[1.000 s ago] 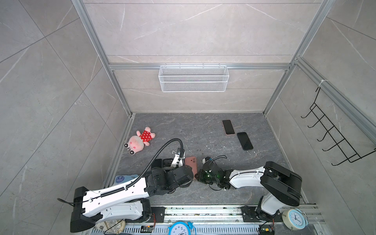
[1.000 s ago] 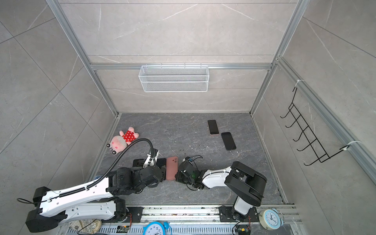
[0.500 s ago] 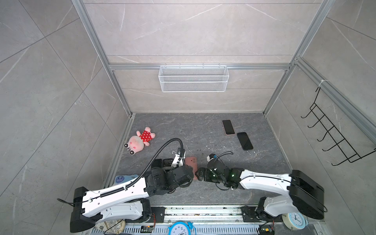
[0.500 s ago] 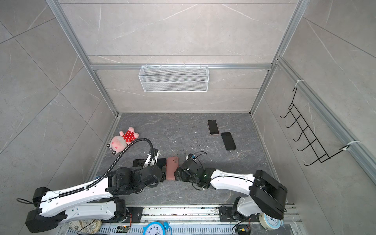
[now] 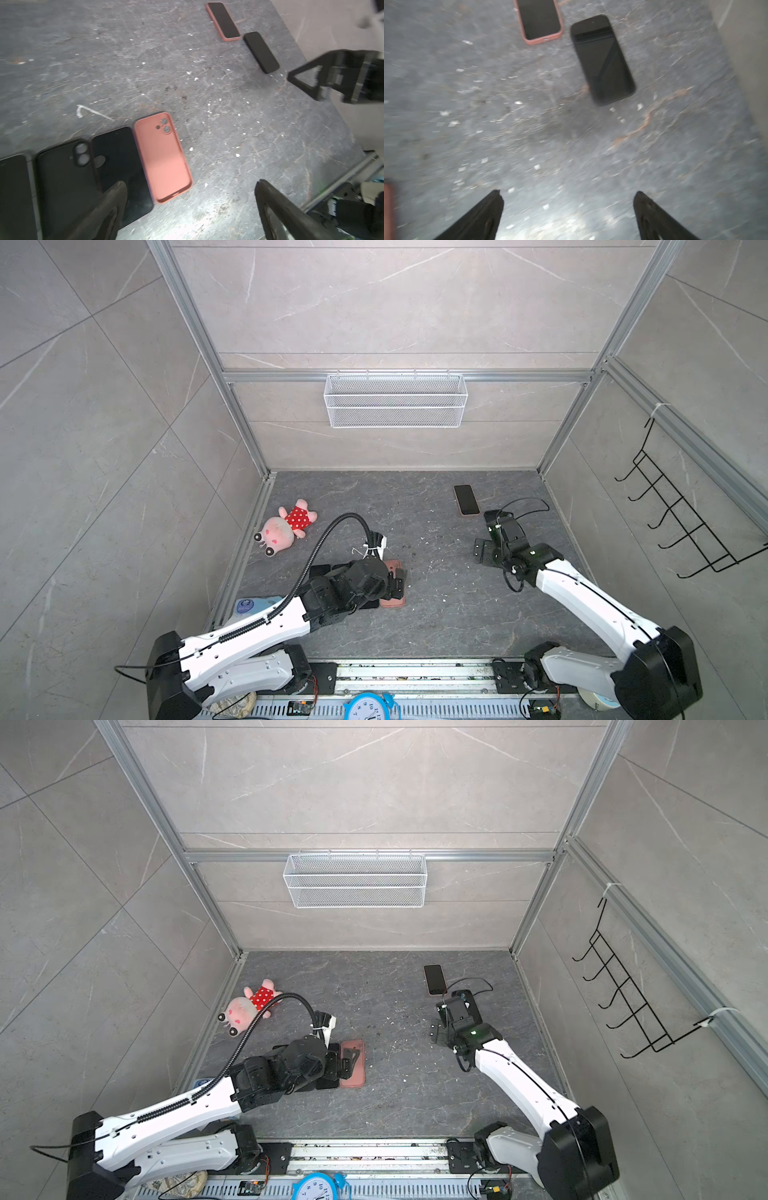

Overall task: Take the phone out of the phone case
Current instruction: Place the phone case at the center of the table, then pick up the phone from the top-right of the table.

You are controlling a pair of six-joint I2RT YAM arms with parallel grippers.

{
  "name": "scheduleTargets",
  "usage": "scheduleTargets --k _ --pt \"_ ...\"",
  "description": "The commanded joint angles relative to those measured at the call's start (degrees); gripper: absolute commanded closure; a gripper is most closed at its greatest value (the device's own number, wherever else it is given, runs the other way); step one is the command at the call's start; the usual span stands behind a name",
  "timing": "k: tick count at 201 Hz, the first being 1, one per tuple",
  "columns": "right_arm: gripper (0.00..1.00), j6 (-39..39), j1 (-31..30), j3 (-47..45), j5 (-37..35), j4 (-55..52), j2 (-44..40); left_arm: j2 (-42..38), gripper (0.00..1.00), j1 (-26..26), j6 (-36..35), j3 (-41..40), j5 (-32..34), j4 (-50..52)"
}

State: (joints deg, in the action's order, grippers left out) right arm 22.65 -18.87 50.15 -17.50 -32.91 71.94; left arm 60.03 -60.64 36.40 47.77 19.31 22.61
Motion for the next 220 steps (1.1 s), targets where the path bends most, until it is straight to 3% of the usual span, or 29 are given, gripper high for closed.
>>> scheduleTargets --k 1,44,70,99,220 --pt "0.0 -12.4 5.9 3.6 5.2 4.0 6.5 2.5 0.02 0.4 -3.4 2.9 -3.0 -4.9" --pt "0.0 -19.8 13.7 13.0 8.0 6.7 21.8 5.2 0.02 3.0 -5.6 4.5 -4.5 -5.1" --pt "0.0 -20.3 18.7 15.5 14.6 8.8 26.8 5.8 0.02 5.3 -6.3 4.4 -5.8 -5.8" --pt "0.0 -21.8 20.4 18.0 17.7 10.0 32.0 7.1 0.02 7.4 -7.5 4.9 -7.2 -5.9" --pt "0.01 -22.0 25.2 24.8 23.5 8.8 41.7 9.1 0.02 10.6 -7.7 4.4 -10.0 -6.4"
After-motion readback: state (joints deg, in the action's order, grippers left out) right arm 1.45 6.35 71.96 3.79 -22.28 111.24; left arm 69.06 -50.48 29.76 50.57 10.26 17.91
